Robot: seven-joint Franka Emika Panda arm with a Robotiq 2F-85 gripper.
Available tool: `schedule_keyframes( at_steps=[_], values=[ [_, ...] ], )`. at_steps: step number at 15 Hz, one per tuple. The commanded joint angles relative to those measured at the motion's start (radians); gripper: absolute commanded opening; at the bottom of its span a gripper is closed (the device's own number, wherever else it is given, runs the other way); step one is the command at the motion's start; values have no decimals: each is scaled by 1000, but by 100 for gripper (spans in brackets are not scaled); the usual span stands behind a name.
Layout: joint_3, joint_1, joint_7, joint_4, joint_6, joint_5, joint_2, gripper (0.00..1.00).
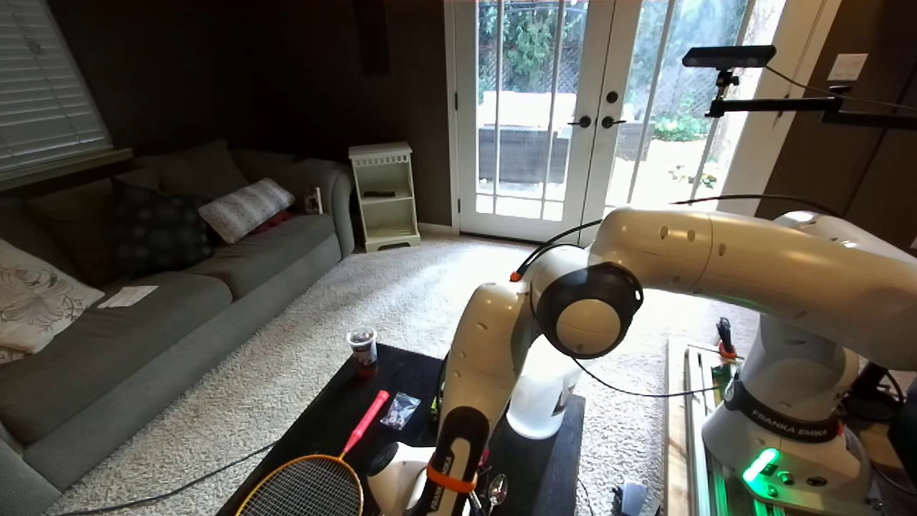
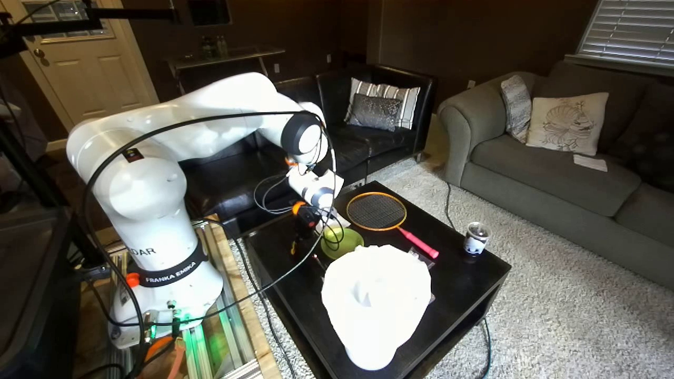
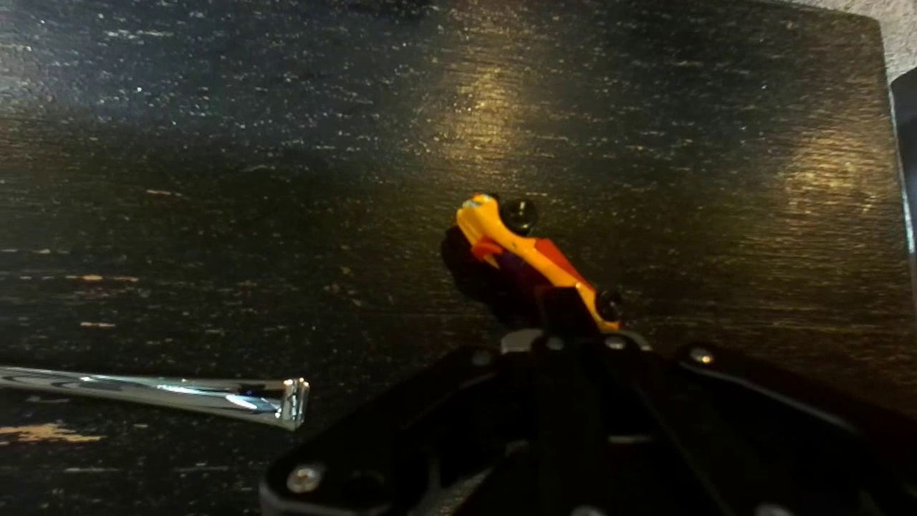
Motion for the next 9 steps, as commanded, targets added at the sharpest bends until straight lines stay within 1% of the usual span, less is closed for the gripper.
schedule_keyframes(
  at_steps=[1,9],
  values=[
    [-14,19,1,-20,-9,-1,-5,0],
    [7,15,-21,-31,-40,4,1,0]
  ],
)
